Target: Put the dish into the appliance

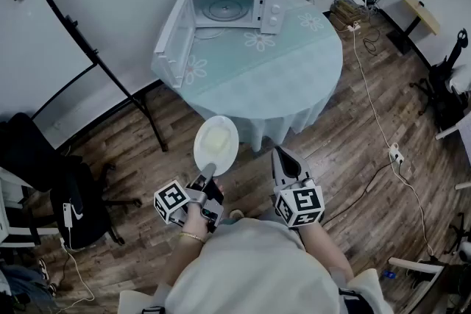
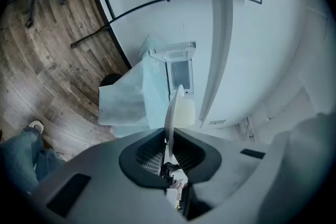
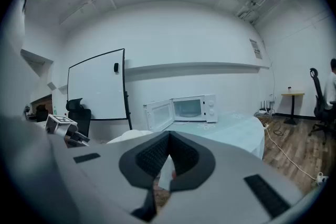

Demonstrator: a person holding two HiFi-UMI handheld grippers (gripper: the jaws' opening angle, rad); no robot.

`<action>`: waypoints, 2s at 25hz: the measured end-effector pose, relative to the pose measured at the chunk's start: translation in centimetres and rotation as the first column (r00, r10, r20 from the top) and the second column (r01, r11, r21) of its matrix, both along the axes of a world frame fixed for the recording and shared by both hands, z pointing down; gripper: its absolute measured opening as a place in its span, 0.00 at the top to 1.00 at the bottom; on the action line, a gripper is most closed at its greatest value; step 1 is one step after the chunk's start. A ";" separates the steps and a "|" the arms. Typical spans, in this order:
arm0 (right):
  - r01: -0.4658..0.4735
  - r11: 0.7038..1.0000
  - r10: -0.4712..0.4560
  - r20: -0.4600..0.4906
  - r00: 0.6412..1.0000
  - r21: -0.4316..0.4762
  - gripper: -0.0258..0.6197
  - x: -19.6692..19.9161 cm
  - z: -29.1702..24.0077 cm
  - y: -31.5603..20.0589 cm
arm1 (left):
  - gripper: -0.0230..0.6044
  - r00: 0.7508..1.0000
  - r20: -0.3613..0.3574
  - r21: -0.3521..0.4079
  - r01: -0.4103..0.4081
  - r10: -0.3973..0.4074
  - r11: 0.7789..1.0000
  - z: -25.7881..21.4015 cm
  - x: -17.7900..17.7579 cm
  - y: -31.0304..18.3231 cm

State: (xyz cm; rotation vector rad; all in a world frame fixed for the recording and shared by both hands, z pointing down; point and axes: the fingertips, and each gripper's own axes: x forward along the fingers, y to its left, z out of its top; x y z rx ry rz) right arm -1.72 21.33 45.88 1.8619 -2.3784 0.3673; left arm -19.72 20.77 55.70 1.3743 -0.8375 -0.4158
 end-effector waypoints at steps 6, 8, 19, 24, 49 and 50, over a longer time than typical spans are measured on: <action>0.013 1.000 -0.012 -0.010 1.000 0.011 0.95 -0.8 -0.6 0.3 | 0.90 1.000 0.002 0.019 -0.014 0.014 1.000 -0.7 -0.2 0.0; 0.018 1.000 -0.018 -0.017 1.000 0.015 0.95 -1.0 -0.7 0.2 | 0.90 1.000 -0.008 0.032 -0.017 0.018 0.999 -1.0 -0.1 -0.3; 0.030 0.998 -0.030 -0.006 1.000 0.052 0.95 -2.0 -1.6 0.5 | 0.90 0.999 0.003 0.038 -0.033 0.033 0.999 -1.7 -0.2 -0.8; 0.021 0.999 -0.021 -0.002 1.000 0.044 0.95 -2.2 -1.5 0.8 | 0.90 0.999 -0.003 0.036 -0.043 0.043 0.998 -2.0 0.0 -1.1; 0.105 0.993 -0.106 0.028 0.994 0.046 0.95 5.0 -2.3 -20.5 | 0.90 1.000 -0.001 0.004 0.026 -0.026 1.000 -1.7 6.6 -20.4; 0.112 0.993 -0.113 0.024 0.993 0.046 0.95 5.4 -2.4 -21.7 | 0.90 1.000 0.001 0.002 0.031 -0.031 1.000 -1.7 7.0 -21.5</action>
